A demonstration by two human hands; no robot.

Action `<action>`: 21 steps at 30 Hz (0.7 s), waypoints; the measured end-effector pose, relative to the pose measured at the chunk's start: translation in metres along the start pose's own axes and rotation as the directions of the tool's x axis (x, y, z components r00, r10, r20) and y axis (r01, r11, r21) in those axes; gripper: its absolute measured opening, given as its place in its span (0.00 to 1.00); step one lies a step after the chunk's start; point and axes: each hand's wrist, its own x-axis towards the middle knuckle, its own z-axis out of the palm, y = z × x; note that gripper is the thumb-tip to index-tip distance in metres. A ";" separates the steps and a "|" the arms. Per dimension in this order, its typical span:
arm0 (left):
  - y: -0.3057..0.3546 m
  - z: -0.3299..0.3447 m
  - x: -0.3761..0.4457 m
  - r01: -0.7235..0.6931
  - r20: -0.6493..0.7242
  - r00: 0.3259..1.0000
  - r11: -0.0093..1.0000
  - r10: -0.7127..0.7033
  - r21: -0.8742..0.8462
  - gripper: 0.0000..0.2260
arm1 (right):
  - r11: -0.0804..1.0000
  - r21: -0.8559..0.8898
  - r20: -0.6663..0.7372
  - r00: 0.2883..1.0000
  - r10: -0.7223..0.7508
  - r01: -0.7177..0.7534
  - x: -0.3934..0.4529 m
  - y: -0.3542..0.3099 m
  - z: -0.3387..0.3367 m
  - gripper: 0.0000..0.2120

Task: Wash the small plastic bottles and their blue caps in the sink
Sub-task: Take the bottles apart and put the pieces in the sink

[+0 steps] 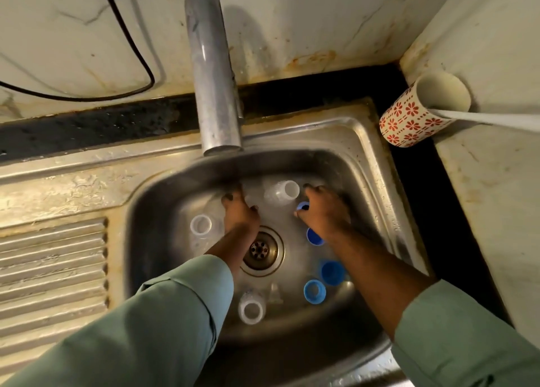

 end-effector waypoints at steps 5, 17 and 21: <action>0.001 -0.002 -0.020 -0.120 -0.004 0.993 0.993 0.120 0.022 0.35 | 0.968 0.244 -0.034 0.997 0.062 -0.052 -0.010 -0.010 0.000 0.45; 0.012 -0.001 -0.022 -0.225 0.053 0.973 0.974 0.223 0.018 0.40 | 0.987 0.162 -0.005 1.000 0.008 -0.008 -0.012 -0.021 0.002 0.43; 0.014 -0.006 -0.032 -0.227 0.057 0.973 0.973 0.225 0.028 0.40 | 0.986 0.164 -0.003 1.000 0.008 -0.007 -0.019 -0.019 0.000 0.42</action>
